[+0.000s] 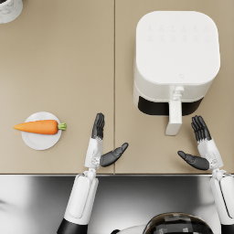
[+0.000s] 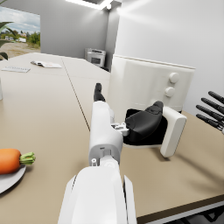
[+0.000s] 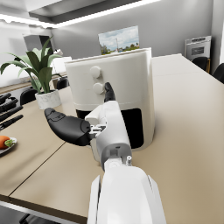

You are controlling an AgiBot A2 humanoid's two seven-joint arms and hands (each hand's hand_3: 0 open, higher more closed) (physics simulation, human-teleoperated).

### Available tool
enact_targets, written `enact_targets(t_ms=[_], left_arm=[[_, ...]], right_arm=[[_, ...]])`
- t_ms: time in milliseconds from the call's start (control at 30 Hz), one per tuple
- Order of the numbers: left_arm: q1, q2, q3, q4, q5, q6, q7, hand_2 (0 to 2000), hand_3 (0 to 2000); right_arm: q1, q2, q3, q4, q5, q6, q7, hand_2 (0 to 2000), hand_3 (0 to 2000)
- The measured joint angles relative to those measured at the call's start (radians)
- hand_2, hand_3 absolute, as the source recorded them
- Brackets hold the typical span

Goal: Pick up the carrot and place it into the air fryer

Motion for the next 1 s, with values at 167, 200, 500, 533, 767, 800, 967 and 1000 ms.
enact_targets(t_ms=[167,200,500,533,767,800,967,1000], left_arm=[[0.000,0.000,0.000,0.000,0.000,0.000,0.000,0,0],[0.000,0.000,0.000,0.000,0.000,0.000,0.000,0,0],[0.000,0.000,0.000,0.000,0.000,0.000,0.000,0,0],[0.000,0.000,0.000,0.000,0.000,0.000,0.000,0,0],[-0.001,0.006,0.008,0.007,0.000,-0.049,-0.049,0,0],[-0.001,0.009,0.001,0.004,0.000,-0.064,-0.064,0,0],[0.018,0.029,-0.104,0.011,0.000,-0.094,-0.094,0,0],[0.023,0.032,-0.128,0.019,0.044,-0.096,-0.096,0,0]], right_arm=[[0.000,0.000,0.000,0.000,0.000,0.000,0.000,0,0],[0.000,0.000,0.000,0.000,0.000,0.000,0.000,0,0],[0.000,0.000,0.000,0.000,0.000,0.000,0.000,0,0],[0.000,0.000,0.000,0.000,0.000,0.000,0.000,0,0],[-0.004,-0.005,0.011,-0.008,0.000,-0.048,0.049,0,0],[-0.005,-0.007,0.010,-0.008,0.000,-0.063,0.064,0,0],[0.002,-0.027,0.009,-0.021,0.000,-0.093,0.094,0,0],[0.006,-0.033,0.009,-0.029,0.044,-0.095,0.096,0,0]])
